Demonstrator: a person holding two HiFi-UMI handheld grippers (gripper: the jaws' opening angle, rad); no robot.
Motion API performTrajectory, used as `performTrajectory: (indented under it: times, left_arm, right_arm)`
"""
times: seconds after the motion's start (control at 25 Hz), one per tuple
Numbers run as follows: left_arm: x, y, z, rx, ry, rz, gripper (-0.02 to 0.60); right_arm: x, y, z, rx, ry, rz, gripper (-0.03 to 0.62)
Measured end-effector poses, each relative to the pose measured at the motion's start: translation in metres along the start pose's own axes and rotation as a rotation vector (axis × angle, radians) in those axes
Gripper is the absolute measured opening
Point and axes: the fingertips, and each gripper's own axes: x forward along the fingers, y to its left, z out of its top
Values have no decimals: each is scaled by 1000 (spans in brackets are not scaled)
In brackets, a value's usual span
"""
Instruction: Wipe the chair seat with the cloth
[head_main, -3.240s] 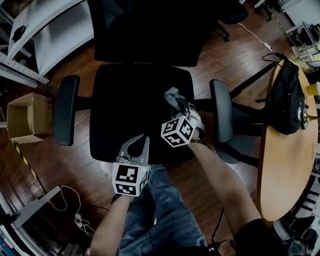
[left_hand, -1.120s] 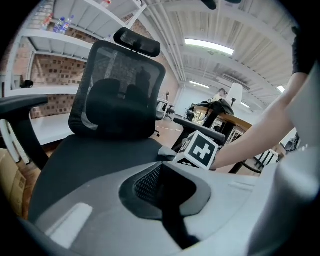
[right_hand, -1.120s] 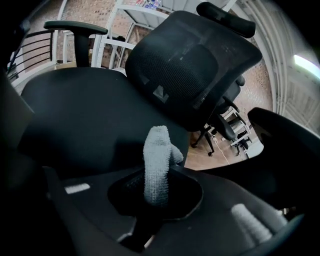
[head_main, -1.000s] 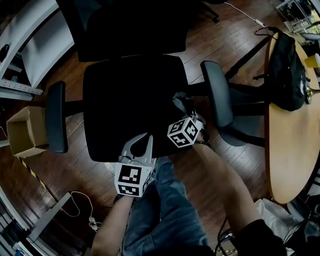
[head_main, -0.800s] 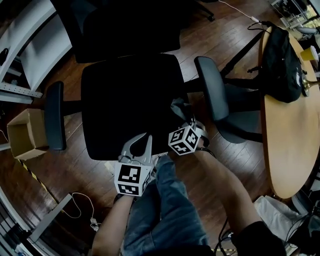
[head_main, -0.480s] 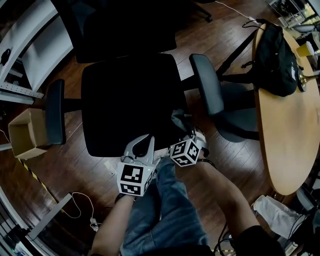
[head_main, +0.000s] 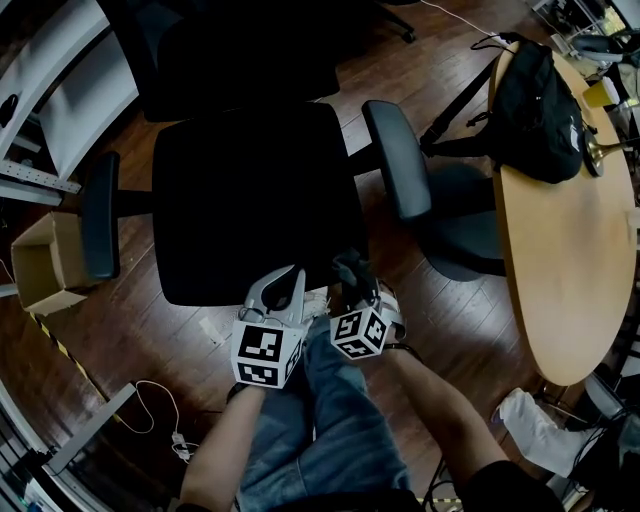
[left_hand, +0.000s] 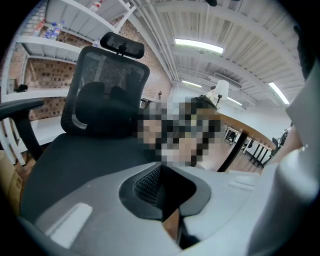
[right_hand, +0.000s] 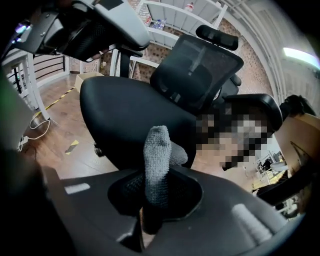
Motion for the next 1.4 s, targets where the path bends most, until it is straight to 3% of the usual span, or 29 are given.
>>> performTrajectory:
  times: [0.28, 0.64, 1.04, 1.4]
  left_arm:
    - [-3, -4, -9, 4, 13, 11, 3]
    - [-36, -21, 14, 4, -21, 21, 3]
    - [-90, -45, 87, 52, -136, 43, 3]
    - [-152, -76, 116, 54, -215, 122, 3]
  right_arm:
    - [-5, 18, -20, -45, 23, 39, 15]
    - [-56, 8, 19, -11, -22, 32, 15]
    - [-153, -25, 120, 177, -231, -6, 15]
    - [-259, -32, 184, 335, -483, 12, 16]
